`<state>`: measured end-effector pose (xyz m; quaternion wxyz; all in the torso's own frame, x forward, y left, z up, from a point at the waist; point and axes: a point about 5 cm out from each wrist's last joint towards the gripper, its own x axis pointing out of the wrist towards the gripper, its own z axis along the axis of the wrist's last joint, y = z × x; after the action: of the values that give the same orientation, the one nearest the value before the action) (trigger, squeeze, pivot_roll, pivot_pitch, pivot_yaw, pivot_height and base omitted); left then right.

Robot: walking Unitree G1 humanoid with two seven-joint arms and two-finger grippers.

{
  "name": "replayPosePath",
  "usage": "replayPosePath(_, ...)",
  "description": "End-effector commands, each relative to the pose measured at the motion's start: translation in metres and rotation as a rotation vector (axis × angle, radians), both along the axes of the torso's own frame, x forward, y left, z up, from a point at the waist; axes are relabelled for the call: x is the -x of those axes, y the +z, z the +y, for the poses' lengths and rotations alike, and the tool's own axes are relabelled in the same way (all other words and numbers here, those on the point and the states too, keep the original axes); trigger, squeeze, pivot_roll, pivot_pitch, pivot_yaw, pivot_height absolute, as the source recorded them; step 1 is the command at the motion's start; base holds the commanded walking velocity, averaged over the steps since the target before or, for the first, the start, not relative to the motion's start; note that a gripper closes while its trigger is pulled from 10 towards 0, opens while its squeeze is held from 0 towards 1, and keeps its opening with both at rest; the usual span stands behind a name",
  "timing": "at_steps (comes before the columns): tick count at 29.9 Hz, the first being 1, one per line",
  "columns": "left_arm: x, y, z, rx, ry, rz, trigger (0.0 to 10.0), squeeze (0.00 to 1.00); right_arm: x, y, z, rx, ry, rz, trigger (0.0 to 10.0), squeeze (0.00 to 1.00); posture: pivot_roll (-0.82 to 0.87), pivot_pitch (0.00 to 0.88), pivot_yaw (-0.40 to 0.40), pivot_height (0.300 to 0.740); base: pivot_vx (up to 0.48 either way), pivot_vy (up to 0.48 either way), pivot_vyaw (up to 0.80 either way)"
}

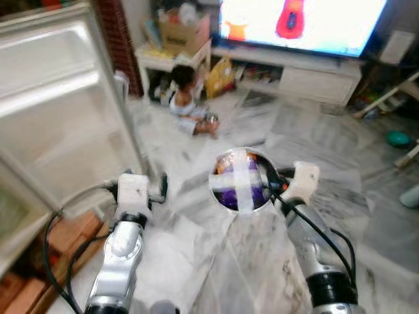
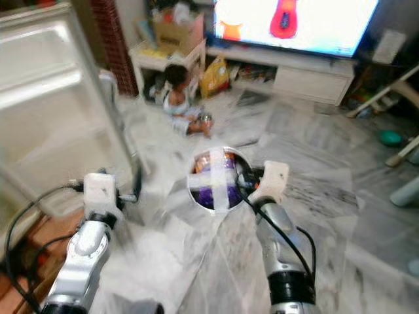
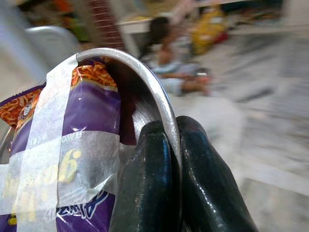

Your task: Restocking fridge

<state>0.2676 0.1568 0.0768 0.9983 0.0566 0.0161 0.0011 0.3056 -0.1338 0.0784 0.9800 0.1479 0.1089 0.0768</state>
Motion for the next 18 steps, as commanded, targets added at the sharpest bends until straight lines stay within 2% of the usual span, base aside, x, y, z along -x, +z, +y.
replayPosePath(1,0.001,0.000,-0.005,-0.002,-0.012,0.001,10.0,0.00,-0.003,0.006,-0.008,0.015,-0.019,-0.033,10.0,0.00,0.04,0.000,-0.007,0.740,0.000,0.000,0.80)
replayPosePath(3,0.002,-0.001,-0.003,-0.005,-0.008,0.003,10.0,0.00,-0.002,0.006,-0.008,0.017,-0.020,-0.035,10.0,0.00,0.03,0.000,-0.004,0.740,0.000,0.000,0.80)
replayPosePath(6,0.008,-0.006,0.008,-0.021,0.023,0.022,10.0,0.00,0.000,0.006,-0.013,0.041,-0.035,-0.045,10.0,0.00,0.03,0.000,0.000,0.740,0.000,0.000,0.80)
replayPosePath(7,0.014,-0.008,0.016,-0.028,0.043,0.031,10.0,0.00,0.001,0.006,-0.018,0.052,-0.052,-0.054,10.0,0.00,0.04,0.000,0.002,0.740,0.000,0.000,0.80)
replayPosePath(11,0.028,-0.014,0.029,-0.040,0.070,0.054,10.0,0.00,0.005,0.006,-0.035,0.075,-0.108,-0.054,10.0,0.00,0.04,0.000,0.001,0.740,0.000,0.000,0.80)
replayPosePath(15,0.038,-0.016,0.028,-0.015,0.045,0.064,10.0,0.00,0.008,0.005,-0.050,0.102,-0.160,-0.054,10.0,0.00,0.05,0.000,-0.005,0.740,0.000,0.000,0.80)
replayPosePath(18,0.040,-0.017,0.026,-0.008,0.031,0.074,10.0,0.00,0.009,0.005,-0.054,0.112,-0.174,-0.052,10.0,0.00,0.05,0.000,-0.011,0.740,0.000,0.000,0.80)
